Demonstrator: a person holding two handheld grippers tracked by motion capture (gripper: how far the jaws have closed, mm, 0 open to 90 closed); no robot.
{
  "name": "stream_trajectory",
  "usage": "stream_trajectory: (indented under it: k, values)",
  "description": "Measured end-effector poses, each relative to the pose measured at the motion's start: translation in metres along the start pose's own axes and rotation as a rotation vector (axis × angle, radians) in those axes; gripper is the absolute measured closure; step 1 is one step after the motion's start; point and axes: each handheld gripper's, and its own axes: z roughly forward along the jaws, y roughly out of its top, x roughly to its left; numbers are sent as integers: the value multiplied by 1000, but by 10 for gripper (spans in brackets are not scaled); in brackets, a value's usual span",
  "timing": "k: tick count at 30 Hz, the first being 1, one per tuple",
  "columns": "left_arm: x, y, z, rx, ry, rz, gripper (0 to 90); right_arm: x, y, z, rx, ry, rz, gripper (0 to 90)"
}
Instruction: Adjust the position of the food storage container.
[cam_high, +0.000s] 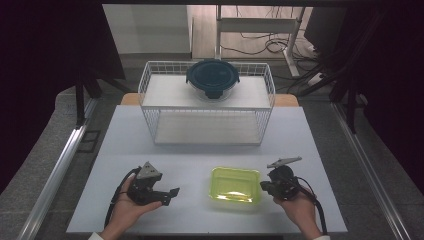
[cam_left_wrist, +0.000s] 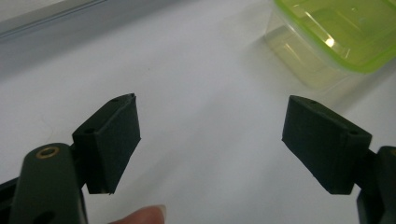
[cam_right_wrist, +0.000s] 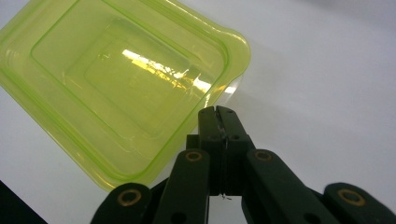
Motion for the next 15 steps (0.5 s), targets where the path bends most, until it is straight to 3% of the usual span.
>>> stream_trajectory:
  k: [15]
  values:
    - [1, 0, 0, -4, 5, -7, 194, 27, 24, 21, 4, 49, -72, 883]
